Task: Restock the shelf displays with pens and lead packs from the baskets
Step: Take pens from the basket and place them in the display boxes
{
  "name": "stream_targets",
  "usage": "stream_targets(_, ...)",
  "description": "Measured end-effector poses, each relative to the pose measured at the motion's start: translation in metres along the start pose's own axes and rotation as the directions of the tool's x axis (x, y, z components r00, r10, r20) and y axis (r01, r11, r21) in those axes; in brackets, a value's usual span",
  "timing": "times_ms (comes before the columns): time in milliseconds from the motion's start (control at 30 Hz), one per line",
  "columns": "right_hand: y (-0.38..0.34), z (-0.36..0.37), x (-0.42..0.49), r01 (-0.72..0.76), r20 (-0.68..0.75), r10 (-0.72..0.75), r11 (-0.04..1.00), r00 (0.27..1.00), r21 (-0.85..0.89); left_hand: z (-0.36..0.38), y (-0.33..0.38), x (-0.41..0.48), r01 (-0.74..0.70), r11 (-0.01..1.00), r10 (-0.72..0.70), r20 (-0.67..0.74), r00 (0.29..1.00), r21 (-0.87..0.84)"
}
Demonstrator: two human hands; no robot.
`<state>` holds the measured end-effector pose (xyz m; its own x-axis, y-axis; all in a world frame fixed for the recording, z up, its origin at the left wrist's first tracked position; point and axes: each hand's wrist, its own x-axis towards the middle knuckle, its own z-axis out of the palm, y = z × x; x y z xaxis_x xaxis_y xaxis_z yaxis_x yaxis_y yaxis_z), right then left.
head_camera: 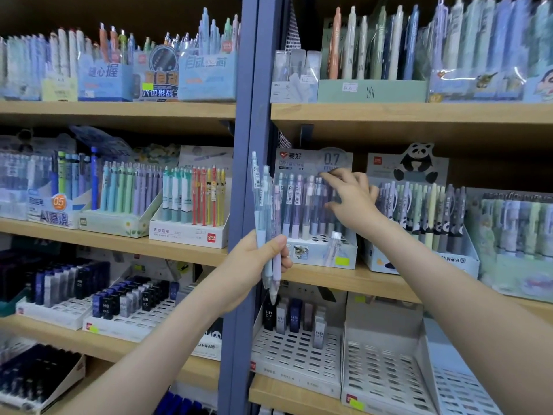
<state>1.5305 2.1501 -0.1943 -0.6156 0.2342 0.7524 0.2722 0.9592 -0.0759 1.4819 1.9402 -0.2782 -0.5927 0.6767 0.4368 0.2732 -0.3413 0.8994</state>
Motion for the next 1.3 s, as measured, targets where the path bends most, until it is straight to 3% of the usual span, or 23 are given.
stream_targets(100,-0.001,-0.002,-0.001,-0.028,0.021,0.028,1.0,0.999,0.007,0.0,-0.001,0.0,-0.004,1.0,0.004,0.019,1.0,-0.007)
stream_targets(167,-0.008,-0.007,-0.008,-0.04,-0.082,0.047,0.996,0.996,0.076,0.001,-0.002,-0.001,0.006,1.0,-0.005,0.044,0.999,-0.029)
stream_targets(267,-0.032,-0.021,-0.033,0.04,-0.248,0.081,0.895,0.965,0.444,0.003,-0.002,-0.004,0.023,0.999,-0.021,0.093,0.995,-0.022)
stream_targets(333,-0.052,-0.029,-0.054,0.047,-0.1,0.026,0.749,0.995,0.66,0.005,-0.002,-0.004,0.025,0.999,-0.022,0.111,0.994,-0.028)
stream_targets(433,-0.069,-0.031,-0.074,-0.057,0.177,-0.1,0.702,0.979,0.71,0.011,-0.001,-0.005,0.012,0.997,-0.002,0.13,0.992,-0.077)
stream_targets(633,-0.06,-0.038,-0.077,-0.203,0.291,-0.032,0.643,0.956,0.738,0.019,0.0,-0.006,-0.018,0.999,0.024,0.137,0.99,-0.046)
stream_targets(800,-0.036,-0.054,-0.059,-0.157,0.028,0.288,0.436,0.957,0.886,0.014,-0.003,0.002,-0.105,0.984,0.117,-0.076,0.99,0.146)
stream_targets(900,-0.016,-0.053,-0.05,-0.118,-0.11,0.376,0.535,0.92,0.837,0.014,-0.009,0.002,-0.112,0.984,0.128,-0.112,0.985,0.14)
stream_targets(1033,-0.007,-0.036,-0.047,-0.174,-0.079,0.303,0.721,0.95,0.671,0.016,-0.011,0.002,-0.101,0.987,0.11,-0.073,0.991,0.123)
stream_targets(1300,-0.005,-0.03,-0.032,-0.195,-0.01,0.26,0.746,0.966,0.637,0.015,-0.012,0.002,-0.094,0.989,0.099,-0.034,0.995,0.111)
